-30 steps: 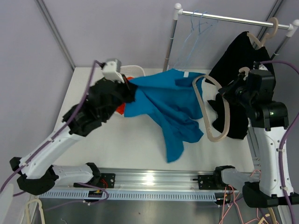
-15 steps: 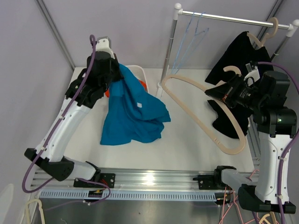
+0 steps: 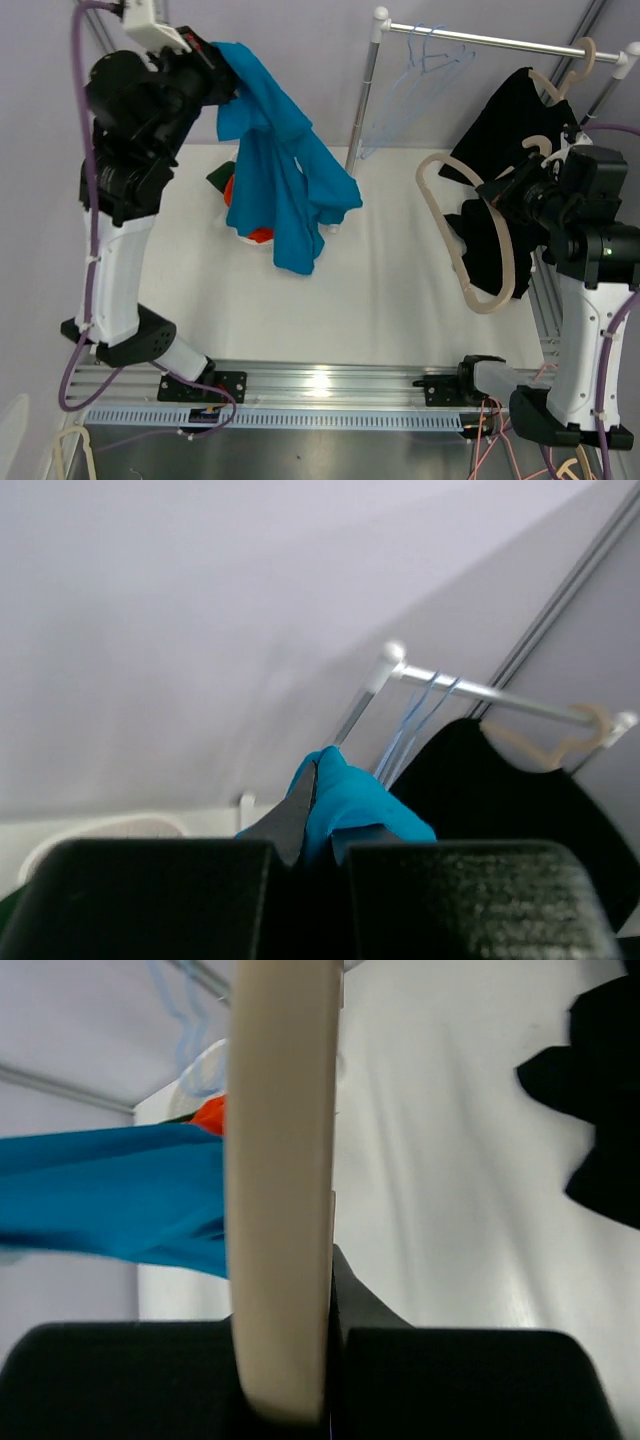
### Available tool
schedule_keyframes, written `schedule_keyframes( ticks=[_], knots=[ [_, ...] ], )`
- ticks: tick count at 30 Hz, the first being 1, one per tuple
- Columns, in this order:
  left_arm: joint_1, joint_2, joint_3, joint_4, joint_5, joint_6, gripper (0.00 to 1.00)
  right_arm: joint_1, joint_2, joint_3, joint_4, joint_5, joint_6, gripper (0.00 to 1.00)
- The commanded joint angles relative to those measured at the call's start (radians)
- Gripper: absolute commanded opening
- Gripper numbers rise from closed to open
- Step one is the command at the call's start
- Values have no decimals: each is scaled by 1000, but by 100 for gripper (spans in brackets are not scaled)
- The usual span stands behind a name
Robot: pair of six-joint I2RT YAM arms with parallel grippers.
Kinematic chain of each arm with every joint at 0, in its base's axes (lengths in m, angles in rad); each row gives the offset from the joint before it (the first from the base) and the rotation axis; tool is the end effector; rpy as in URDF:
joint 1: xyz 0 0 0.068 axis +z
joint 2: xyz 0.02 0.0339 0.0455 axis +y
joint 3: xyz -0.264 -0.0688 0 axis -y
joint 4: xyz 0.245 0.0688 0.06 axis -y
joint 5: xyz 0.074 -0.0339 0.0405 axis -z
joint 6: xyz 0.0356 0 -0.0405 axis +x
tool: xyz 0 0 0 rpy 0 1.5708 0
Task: Remove the t-shirt from the hanger
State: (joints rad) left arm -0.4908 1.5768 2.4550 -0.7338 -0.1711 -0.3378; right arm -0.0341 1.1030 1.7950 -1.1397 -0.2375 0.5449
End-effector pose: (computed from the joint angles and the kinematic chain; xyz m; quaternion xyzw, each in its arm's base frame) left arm 0.2143 -0.1077 0.6201 -0.0146 0.6549 -0.2522 0.7123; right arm 0.1494 0.0033 0.5047 0.1795 0.8235 0.2306 0.4863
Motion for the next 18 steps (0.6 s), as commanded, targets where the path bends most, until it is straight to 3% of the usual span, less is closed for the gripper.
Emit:
schedule_keyframes(
  ticks=[1, 5, 8, 12, 18],
  knots=[
    [37, -101, -114, 271, 90, 10, 1, -3, 32, 12, 40, 153, -52, 0],
    [66, -147, -176, 497, 65, 64, 1, -3, 57, -3, 104, 210, -62, 0],
    [151, -80, -107, 545, 62, 59, 1, -3, 89, -3, 152, 236, -57, 0],
    [244, 119, 108, 528, 163, -26, 1, -3, 161, 17, 231, 212, -82, 0],
    [273, 209, 26, 625, 263, -107, 1, -3, 251, 9, 477, 230, -144, 0]
  ],
)
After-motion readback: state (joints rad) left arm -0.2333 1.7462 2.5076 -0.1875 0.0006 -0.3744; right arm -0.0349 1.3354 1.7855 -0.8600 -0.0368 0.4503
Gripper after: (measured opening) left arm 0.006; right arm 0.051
